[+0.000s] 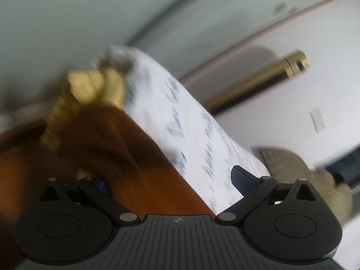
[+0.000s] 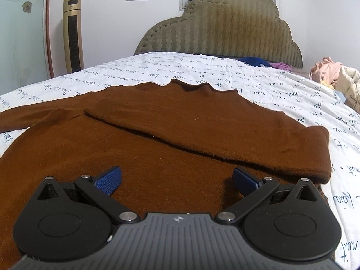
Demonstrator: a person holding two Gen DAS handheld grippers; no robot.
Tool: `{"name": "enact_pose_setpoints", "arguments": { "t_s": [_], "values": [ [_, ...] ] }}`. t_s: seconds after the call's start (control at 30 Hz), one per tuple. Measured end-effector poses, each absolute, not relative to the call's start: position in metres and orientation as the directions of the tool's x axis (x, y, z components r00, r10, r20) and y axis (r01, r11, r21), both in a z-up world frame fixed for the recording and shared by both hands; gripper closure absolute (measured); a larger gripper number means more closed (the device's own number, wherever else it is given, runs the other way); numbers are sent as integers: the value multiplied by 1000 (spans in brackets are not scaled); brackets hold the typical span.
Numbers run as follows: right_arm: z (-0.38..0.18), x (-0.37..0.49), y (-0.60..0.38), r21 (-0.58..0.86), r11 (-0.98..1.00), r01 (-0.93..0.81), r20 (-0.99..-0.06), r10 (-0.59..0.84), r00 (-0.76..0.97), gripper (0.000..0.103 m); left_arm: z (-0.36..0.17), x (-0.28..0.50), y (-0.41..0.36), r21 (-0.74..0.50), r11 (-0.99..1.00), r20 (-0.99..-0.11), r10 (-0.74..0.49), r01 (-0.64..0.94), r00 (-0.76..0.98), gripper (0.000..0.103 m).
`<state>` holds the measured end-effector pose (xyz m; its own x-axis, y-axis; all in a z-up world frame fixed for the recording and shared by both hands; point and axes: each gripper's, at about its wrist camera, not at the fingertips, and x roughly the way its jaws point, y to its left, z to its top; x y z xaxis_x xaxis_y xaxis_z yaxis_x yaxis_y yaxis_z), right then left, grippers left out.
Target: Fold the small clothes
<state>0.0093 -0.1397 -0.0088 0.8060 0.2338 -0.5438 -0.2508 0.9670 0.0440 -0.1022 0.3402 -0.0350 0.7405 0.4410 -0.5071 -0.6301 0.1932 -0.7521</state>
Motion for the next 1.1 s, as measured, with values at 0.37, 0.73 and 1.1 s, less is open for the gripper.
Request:
{"name": "enact_pose_setpoints", "arguments": {
  "t_s": [0.37, 0.73, 1.1],
  "values": [
    [-12, 12, -139, 74, 966, -248, -561, 246, 791, 0, 2, -81, 311, -596, 406, -431, 566, -693, 703, 87],
    [-6, 11, -180, 272, 956, -110, -502, 239, 831, 0, 45, 22, 105, -13, 995, -380, 86, -98, 921, 87],
    [-2, 16, -215, 387, 922, -27, -496, 232, 837, 0, -40, -15, -4, 454, 836, -479, -64, 309, 875, 20]
  ]
}}
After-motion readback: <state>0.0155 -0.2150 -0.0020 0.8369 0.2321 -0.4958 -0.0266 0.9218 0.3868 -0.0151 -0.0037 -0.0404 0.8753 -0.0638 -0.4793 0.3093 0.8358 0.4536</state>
